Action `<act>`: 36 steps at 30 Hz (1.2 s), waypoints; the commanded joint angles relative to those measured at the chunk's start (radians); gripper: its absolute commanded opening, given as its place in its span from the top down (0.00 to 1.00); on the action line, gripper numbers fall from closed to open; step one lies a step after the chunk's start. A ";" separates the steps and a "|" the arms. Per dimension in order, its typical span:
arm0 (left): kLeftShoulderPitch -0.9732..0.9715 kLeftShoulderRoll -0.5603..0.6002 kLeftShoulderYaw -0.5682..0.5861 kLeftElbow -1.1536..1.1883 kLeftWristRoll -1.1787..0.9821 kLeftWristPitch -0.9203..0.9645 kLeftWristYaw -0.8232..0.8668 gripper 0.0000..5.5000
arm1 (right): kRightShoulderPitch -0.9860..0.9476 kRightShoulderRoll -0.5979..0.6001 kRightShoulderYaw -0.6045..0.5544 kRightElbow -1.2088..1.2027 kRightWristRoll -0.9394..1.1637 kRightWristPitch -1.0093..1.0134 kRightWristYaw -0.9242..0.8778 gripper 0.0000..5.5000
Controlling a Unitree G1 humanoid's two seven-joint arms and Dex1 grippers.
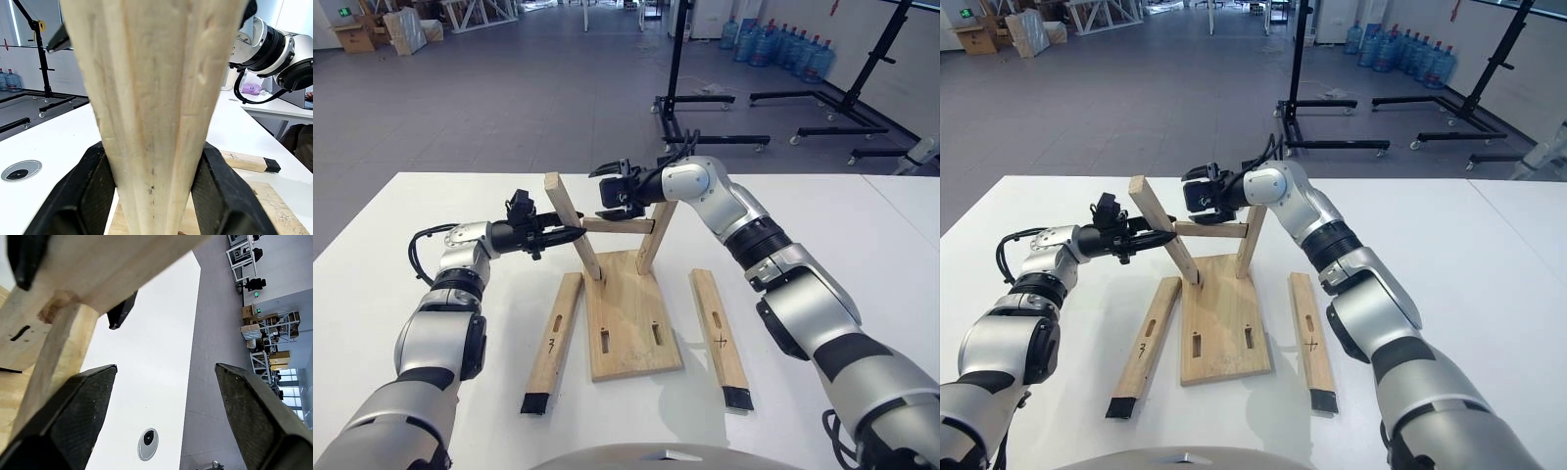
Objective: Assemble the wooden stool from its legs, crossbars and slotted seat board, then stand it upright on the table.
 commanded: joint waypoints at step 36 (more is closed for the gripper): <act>0.048 0.012 -0.148 -0.028 0.167 -0.004 0.008 0.63 | 0.248 -0.020 -0.419 -0.649 0.049 0.311 -0.516 0.33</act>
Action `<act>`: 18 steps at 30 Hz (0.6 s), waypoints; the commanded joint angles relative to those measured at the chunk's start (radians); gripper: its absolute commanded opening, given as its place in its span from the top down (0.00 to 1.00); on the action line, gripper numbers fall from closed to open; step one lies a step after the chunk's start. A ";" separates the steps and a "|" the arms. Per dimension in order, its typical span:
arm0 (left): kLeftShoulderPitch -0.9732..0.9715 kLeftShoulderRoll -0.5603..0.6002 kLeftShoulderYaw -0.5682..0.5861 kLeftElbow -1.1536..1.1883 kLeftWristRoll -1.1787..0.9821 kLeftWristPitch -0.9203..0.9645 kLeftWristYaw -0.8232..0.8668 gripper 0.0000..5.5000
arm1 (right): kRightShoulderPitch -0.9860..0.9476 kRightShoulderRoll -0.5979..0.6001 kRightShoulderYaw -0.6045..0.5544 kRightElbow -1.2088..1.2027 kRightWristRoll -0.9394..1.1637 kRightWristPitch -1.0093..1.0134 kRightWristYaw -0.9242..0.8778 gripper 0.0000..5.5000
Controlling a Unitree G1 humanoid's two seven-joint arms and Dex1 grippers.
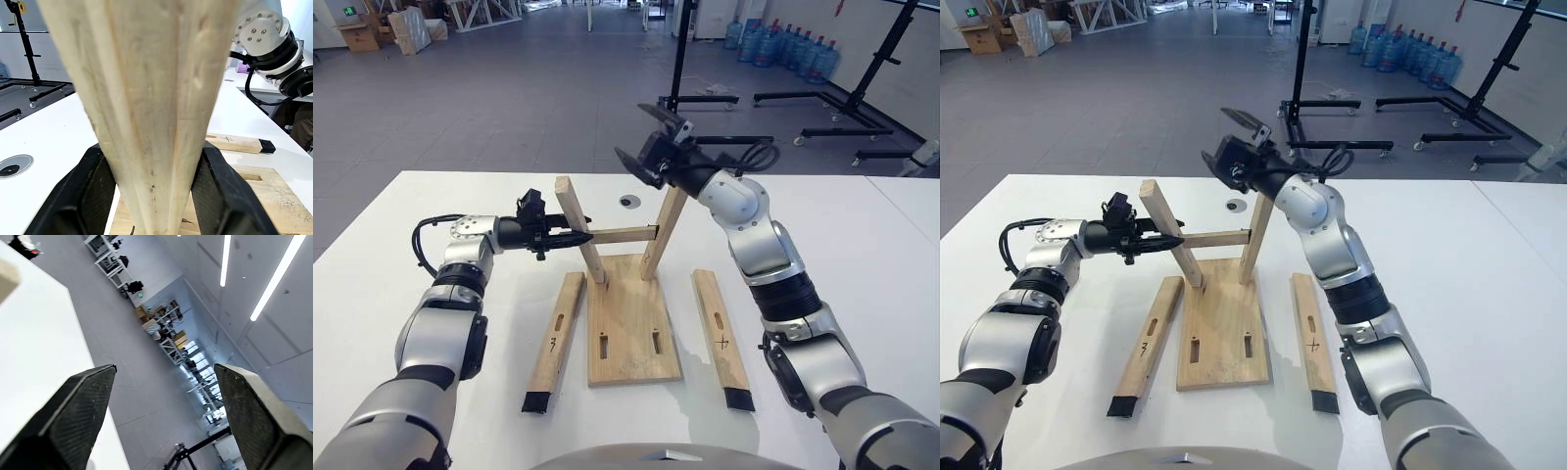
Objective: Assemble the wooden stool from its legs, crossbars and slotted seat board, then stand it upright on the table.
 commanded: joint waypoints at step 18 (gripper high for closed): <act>0.041 -0.012 -0.101 0.023 0.124 -0.020 0.000 0.63 | 0.337 0.268 -0.144 -0.169 0.727 0.604 0.039 0.33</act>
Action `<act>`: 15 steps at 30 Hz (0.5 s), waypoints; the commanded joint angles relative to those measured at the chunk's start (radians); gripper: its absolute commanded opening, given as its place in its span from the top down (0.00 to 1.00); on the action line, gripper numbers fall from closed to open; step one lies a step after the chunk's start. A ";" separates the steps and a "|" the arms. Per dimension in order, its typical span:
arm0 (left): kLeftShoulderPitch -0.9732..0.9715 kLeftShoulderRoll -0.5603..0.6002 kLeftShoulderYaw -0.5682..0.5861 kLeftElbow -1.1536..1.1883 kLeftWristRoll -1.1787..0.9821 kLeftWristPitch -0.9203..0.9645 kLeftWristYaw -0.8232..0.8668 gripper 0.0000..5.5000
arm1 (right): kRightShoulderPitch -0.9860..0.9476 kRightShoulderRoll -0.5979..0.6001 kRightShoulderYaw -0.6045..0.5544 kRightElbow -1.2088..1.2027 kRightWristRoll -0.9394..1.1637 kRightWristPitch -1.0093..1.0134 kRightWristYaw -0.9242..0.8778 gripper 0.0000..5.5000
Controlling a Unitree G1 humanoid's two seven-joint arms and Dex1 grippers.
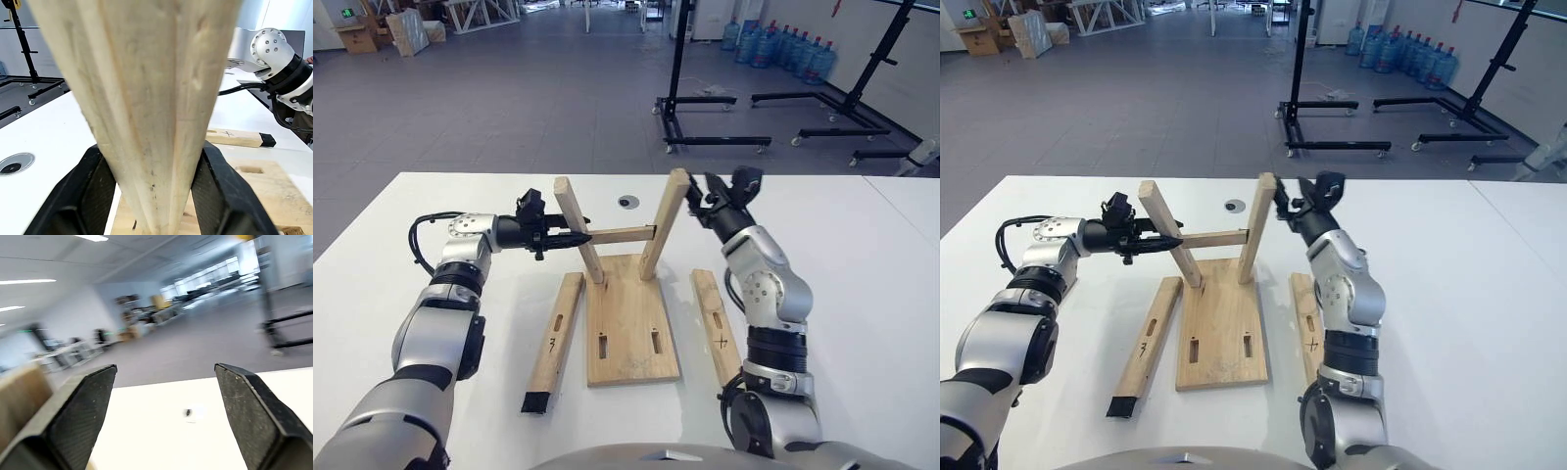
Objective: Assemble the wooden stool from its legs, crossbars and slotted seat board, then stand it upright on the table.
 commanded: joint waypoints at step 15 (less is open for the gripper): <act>-0.078 -0.094 -0.209 -0.020 0.099 0.043 -0.006 0.63 | 0.066 -0.068 0.395 -0.012 -0.023 0.063 0.253 0.33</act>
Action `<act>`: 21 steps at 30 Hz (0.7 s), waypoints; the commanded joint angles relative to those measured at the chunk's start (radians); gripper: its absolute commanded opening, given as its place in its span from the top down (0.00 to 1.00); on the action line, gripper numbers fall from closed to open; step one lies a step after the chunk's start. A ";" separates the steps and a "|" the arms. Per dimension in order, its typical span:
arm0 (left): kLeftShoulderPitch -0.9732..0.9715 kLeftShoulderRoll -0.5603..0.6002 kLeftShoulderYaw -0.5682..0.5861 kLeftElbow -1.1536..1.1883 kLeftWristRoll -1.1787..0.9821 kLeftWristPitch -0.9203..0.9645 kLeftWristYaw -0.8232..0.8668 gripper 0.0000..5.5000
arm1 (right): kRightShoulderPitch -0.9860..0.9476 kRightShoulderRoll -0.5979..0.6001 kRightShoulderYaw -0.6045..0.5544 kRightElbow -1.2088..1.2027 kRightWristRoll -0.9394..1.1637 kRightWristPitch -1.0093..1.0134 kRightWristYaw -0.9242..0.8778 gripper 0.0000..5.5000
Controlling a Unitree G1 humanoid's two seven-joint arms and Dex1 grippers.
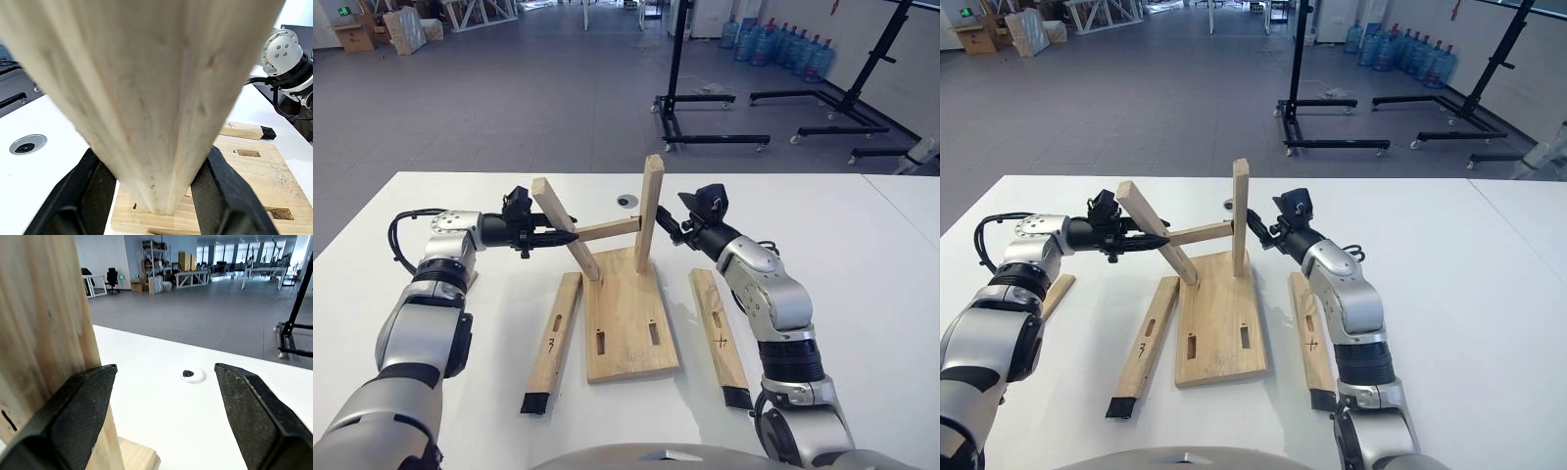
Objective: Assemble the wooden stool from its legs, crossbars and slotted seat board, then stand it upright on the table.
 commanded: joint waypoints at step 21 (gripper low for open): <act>-0.131 -0.137 -0.396 -0.100 -0.050 0.056 -0.004 0.63 | -0.071 0.114 0.222 0.135 0.116 -0.067 0.305 0.33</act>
